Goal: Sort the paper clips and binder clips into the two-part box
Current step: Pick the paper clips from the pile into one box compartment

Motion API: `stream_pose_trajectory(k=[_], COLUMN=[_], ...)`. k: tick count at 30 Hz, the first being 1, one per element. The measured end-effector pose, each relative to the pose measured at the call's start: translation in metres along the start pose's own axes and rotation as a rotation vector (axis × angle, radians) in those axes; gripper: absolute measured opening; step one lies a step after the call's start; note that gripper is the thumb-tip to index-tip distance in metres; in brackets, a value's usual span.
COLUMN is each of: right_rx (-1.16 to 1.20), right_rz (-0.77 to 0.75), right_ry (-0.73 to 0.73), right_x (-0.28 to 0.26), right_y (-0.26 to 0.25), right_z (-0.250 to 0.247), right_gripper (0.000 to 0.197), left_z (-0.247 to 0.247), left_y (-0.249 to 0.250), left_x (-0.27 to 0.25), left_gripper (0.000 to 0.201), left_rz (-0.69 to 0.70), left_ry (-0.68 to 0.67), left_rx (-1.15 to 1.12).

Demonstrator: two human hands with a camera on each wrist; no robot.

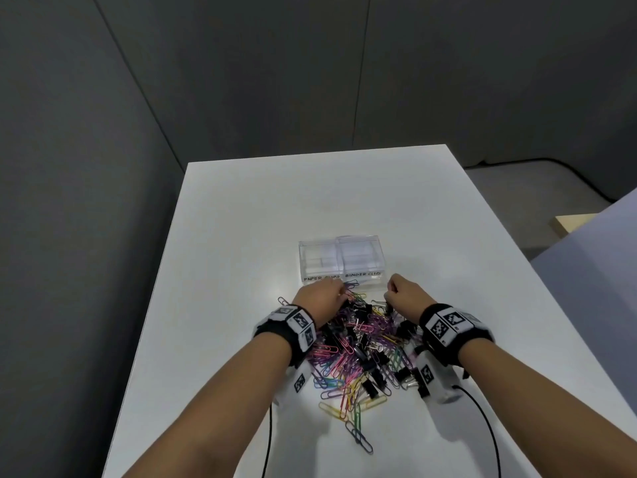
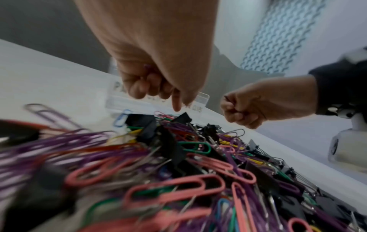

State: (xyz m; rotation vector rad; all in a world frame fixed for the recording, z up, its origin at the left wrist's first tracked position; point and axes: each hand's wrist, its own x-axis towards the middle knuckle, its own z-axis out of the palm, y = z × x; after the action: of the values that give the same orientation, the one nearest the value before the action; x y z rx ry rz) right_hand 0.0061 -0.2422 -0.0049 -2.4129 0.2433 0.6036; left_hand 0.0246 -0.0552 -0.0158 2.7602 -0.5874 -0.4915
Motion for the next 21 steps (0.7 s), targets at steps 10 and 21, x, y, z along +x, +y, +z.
stream_pose_trajectory(k=[10,21], right_rx=[-0.232,-0.351], right_rz=[-0.033,-0.041], right_ry=[-0.002,0.002], right_x=[0.0,-0.001], right_y=[-0.006,-0.004], right_z=[0.008,0.02], right_gripper=[0.029,0.011], left_z=[0.005,0.007], left_y=[0.021,0.0], left_x=[0.017,0.006], left_gripper=[0.026,0.021], left_rz=[0.036,0.06], left_ry=[-0.067,-0.015], left_rx=[0.339,0.318])
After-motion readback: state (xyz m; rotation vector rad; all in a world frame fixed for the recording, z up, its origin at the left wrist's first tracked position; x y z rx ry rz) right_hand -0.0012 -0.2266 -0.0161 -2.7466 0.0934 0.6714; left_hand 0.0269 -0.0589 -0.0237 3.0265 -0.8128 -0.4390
